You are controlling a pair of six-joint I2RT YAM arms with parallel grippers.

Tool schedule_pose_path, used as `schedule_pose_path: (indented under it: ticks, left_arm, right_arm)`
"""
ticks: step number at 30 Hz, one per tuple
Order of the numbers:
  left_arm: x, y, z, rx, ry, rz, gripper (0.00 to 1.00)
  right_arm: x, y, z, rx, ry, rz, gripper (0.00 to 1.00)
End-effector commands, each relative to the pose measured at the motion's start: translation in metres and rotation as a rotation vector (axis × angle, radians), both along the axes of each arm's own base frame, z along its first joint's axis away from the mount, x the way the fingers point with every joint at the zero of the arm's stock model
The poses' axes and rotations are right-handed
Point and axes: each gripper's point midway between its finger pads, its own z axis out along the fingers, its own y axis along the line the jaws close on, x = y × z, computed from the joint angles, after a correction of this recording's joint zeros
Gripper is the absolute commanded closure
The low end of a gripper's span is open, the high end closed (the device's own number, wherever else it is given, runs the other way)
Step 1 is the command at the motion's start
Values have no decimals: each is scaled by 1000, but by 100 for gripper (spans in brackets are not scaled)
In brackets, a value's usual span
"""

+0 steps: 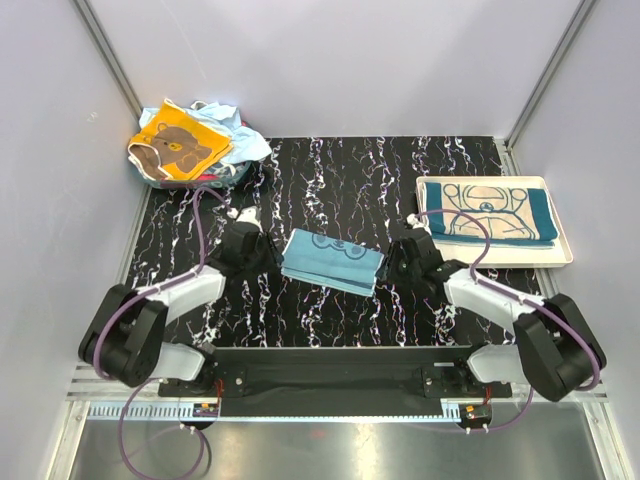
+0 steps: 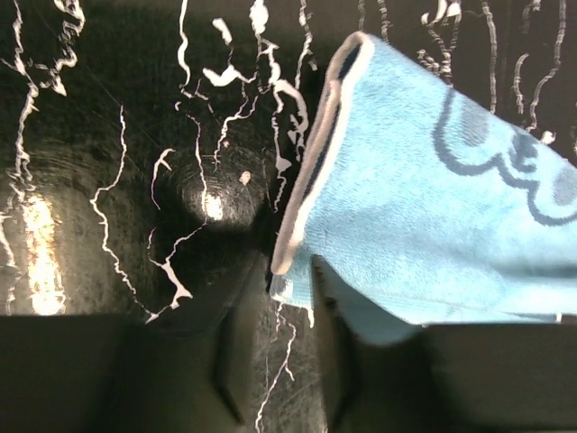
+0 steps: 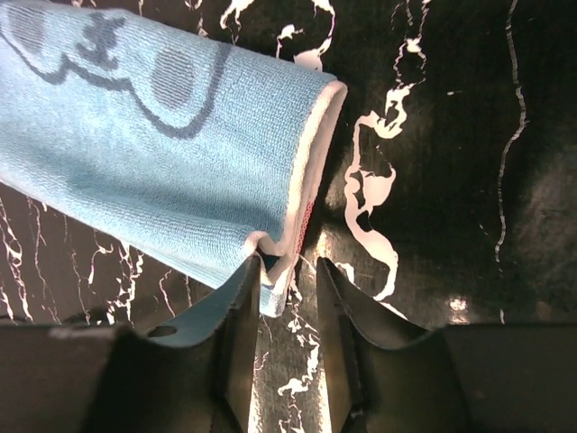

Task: Fold and stack the towels
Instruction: Fold the towel

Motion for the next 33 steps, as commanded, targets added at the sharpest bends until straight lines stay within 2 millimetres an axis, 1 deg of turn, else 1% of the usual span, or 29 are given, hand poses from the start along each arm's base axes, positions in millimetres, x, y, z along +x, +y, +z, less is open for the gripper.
schedule_pose_path:
  ticks: [1,3,4,5,7,8,10,11,12,13,14,15,16,17,18,19,20,21,22,23,27,29,30,31,33]
  left_arm:
    - [8,-1,31,-16,-89,4,61]
    - [6,-1,37,-13,-93,0,60]
    - [6,-2,45,-17,-111,-2,60]
    - [9,-5,53,-24,-126,-9,60]
    - [11,-10,61,-28,-138,-24,60]
    - [16,-18,67,-36,-146,-40,60]
    - [21,-29,71,-38,-142,-71,61]
    - [22,-38,62,-24,-114,-93,61]
    - [28,-46,69,-28,-129,-104,62]
    - [30,-52,66,-22,-120,-115,62]
    - [29,-60,54,-10,-89,-135,62]
    - [32,-67,54,-13,-86,-147,62]
    - [32,-72,49,-11,-73,-156,62]
    - [30,-80,45,-7,-64,-172,63]
    - [28,-83,29,7,-24,-179,63]
    - [28,-87,27,3,-16,-183,64]
    - [23,-93,21,6,-3,-197,64]
    - [21,-93,16,16,7,-196,65]
    - [15,-92,9,21,25,-195,65]
    - [10,-96,8,17,24,-207,65]
    - [-7,-97,-2,21,43,-220,65]
    - [-15,-96,-8,22,55,-223,66]
    - [-17,-96,-10,25,57,-223,65]
    - [-19,-95,-12,28,60,-220,66]
    - [-22,-95,-14,30,62,-221,66]
  right_arm:
    - [8,-3,25,12,-75,-31,61]
    - [9,-5,31,2,-84,-40,61]
    - [13,-4,38,6,-99,-40,61]
    - [14,-3,40,2,-103,-40,61]
    - [20,-3,43,-5,-110,-47,61]
    - [21,-3,42,-9,-106,-48,61]
    - [26,1,41,-7,-105,-46,61]
    - [28,3,41,-3,-104,-44,61]
    - [29,5,41,1,-100,-38,61]
    - [30,7,37,-1,-86,-34,61]
    - [31,9,36,3,-83,-32,61]
    - [31,12,35,13,-81,-21,61]
    - [30,13,30,12,-69,-16,61]
    - [29,15,28,15,-64,-9,61]
    - [26,19,25,18,-52,2,61]
    - [22,20,21,17,-42,11,61]
    - [20,21,19,17,-36,15,62]
    - [17,23,17,21,-30,21,62]
    - [12,24,13,18,-22,31,62]
    - [9,24,10,15,-15,35,62]
    - [-5,25,2,28,17,64,63]
    - [-13,23,-7,22,37,71,64]
    - [-16,23,-8,26,42,69,65]
    - [-21,20,-15,18,56,67,65]
    - [-24,18,-16,22,56,55,65]
